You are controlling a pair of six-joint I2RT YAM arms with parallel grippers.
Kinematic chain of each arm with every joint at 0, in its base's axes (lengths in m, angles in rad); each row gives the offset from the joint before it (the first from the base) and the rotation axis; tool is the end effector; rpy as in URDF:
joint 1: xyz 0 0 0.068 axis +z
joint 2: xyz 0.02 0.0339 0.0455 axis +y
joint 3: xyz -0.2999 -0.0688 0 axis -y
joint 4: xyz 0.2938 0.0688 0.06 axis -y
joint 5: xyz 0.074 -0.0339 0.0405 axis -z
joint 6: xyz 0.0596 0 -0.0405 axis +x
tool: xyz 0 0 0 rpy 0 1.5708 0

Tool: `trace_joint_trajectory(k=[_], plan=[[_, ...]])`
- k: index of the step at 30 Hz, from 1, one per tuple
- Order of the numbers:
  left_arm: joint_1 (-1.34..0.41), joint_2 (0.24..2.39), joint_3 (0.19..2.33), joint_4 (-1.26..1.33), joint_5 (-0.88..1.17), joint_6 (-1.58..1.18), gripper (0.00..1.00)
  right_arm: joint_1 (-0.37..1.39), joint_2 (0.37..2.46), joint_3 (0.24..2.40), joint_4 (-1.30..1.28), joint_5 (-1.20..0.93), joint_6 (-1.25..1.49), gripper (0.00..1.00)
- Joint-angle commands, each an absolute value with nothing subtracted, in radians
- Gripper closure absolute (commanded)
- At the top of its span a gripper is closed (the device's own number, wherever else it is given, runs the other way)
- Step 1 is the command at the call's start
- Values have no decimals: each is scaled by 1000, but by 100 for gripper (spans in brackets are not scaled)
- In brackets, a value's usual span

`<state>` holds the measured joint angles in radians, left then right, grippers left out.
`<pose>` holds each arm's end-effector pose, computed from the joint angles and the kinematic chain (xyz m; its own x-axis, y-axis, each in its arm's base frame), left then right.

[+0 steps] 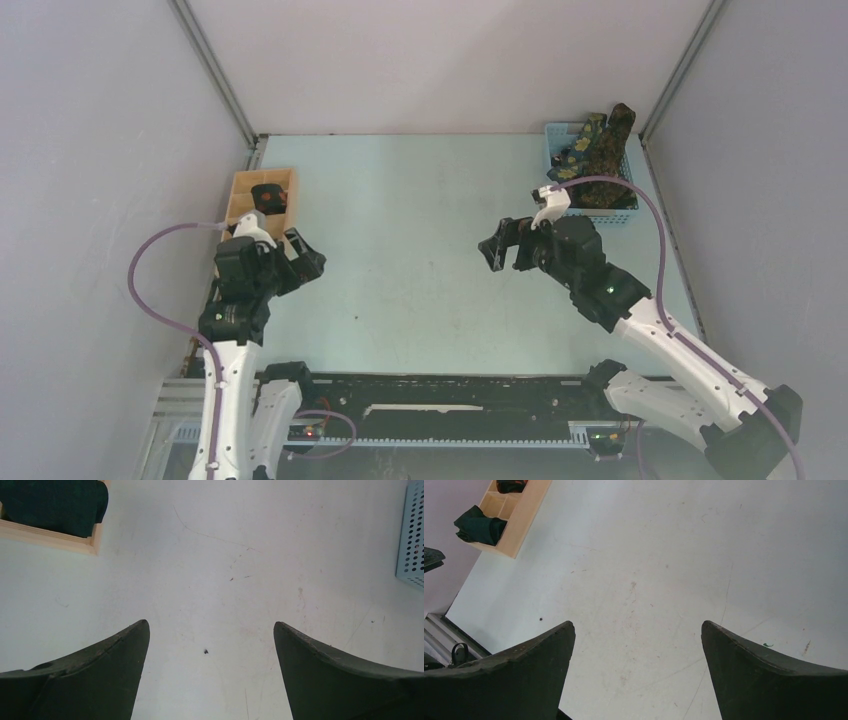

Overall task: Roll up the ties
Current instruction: Reset both arms

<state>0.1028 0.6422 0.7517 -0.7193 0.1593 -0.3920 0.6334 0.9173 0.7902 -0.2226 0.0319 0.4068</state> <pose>0.1743 0.0085 0.3088 -0.5372 -0.4346 -0.7229 -0.1917 0.8975 -0.3971 0.2125 0.1537 0.3281 -0.4781 0.1395 -0.8671 -0.4119 0.8364 0.3617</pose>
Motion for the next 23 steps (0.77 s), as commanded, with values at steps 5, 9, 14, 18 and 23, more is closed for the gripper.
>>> trace_joint_trajectory(k=[5, 9, 14, 18, 23], plan=[[101, 589, 800, -746, 126, -409, 0, 638, 882, 779, -169, 59, 423, 0], [101, 568, 757, -719, 103, -422, 0, 638, 871, 761, -157, 58, 422, 0], [101, 591, 762, -720, 114, -416, 0, 638, 877, 759, -155, 38, 413, 0], [101, 589, 762, -723, 110, -417, 0, 640, 876, 747, -141, 36, 410, 0], [101, 584, 759, -722, 108, -420, 0, 638, 871, 740, -127, 62, 429, 0]])
